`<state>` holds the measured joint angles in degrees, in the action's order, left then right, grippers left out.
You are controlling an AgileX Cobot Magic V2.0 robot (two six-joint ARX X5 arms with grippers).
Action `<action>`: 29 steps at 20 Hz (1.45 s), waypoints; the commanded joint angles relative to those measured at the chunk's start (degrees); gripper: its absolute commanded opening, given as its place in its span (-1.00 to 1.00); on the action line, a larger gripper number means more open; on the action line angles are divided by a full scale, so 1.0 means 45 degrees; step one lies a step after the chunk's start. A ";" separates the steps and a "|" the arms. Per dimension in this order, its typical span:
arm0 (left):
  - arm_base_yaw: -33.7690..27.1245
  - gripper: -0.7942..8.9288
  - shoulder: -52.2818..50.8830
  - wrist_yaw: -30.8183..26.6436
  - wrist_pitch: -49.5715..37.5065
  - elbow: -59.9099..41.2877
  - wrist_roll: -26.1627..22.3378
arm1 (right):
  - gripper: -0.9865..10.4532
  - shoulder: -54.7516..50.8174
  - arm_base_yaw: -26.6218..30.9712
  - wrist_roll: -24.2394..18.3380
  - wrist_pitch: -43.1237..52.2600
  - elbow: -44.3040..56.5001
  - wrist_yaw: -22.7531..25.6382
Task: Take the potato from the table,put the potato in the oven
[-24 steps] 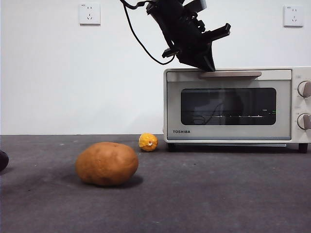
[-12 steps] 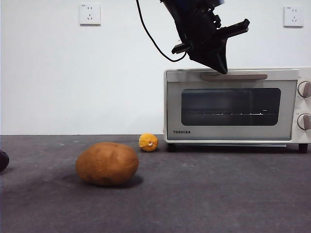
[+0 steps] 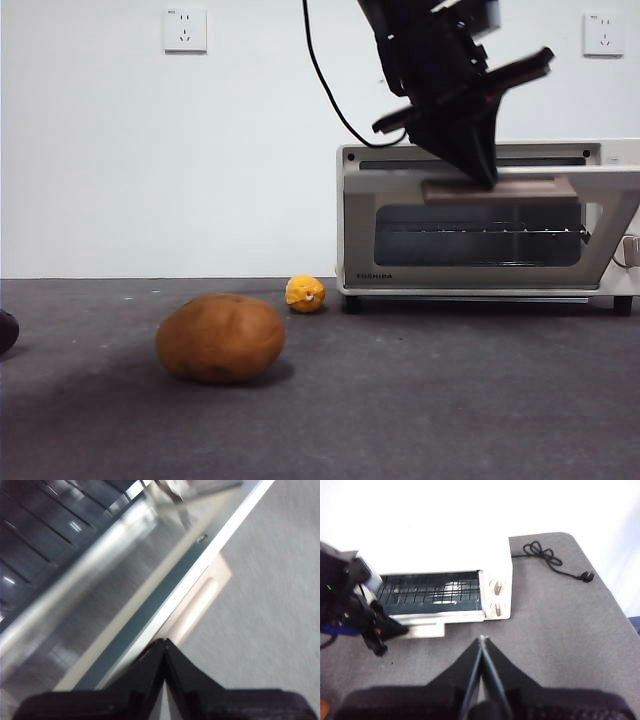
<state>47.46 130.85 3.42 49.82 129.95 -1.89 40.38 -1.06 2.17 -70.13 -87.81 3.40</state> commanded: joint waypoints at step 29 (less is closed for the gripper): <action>0.0529 -0.85 0.1438 -0.0685 0.0656 -0.0622 0.1064 | -0.82 -0.0034 -0.0024 -0.0073 -0.0340 -0.0787 0.0597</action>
<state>50.81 135.96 3.18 54.85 127.74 2.17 40.38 -1.10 2.11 -72.01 -91.11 6.00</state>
